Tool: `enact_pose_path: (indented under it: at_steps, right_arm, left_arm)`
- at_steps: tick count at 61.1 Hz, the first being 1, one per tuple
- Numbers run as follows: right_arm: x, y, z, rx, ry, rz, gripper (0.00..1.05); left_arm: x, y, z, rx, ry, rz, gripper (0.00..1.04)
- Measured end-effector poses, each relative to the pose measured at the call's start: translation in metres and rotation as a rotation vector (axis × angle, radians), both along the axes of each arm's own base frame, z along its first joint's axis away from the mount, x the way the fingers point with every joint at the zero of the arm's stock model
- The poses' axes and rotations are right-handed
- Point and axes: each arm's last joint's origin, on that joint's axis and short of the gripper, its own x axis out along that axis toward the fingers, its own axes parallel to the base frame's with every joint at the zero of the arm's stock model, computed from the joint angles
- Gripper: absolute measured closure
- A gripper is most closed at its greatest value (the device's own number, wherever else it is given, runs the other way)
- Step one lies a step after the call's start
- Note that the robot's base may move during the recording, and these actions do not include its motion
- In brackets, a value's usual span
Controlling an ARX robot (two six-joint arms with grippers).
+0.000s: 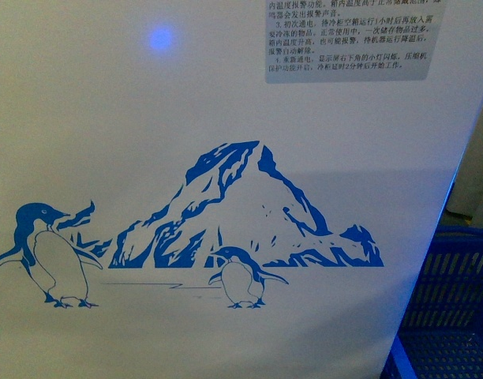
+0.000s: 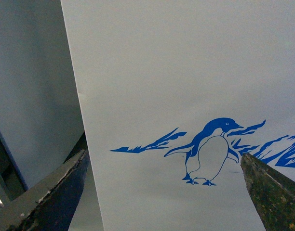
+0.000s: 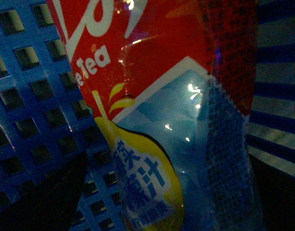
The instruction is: Put drink in fridge
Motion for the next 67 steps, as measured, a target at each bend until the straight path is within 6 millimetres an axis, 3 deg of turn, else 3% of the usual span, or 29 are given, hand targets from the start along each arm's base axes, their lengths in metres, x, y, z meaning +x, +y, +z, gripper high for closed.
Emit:
enact_pose_path:
  at_steps: [5,17,24,36,43,53,59,67]
  right_arm:
    - [0.001,-0.001,-0.002,0.013,-0.01,-0.009,0.08]
    - [0.004,-0.003,-0.002,0.036,-0.05,-0.011,0.42]
    - [0.004,-0.002,-0.001,0.05,-0.079,0.005,0.56]
    - [0.001,0.004,0.018,0.101,-0.137,0.069,0.61]
    - [0.006,0.015,0.062,0.137,-0.229,0.129,0.61]
    - [0.015,0.035,0.166,0.192,-0.458,0.222,0.62]
    - [0.001,0.046,0.237,0.223,-0.597,0.278,0.62]
    - [-0.024,0.054,0.296,0.229,-0.709,0.314,0.62]
  left_arm:
    - [0.0,0.0,0.0,0.0,0.0,0.0,0.08]
    - [0.0,0.0,0.0,0.0,0.0,0.0,0.08]
    - [0.0,0.0,0.0,0.0,0.0,0.0,0.08]
    - [0.0,0.0,0.0,0.0,0.0,0.0,0.08]
    - [0.0,0.0,0.0,0.0,0.0,0.0,0.08]
    - [0.0,0.0,0.0,0.0,0.0,0.0,0.08]
    - [0.0,0.0,0.0,0.0,0.0,0.0,0.08]
    - [0.0,0.0,0.0,0.0,0.0,0.0,0.08]
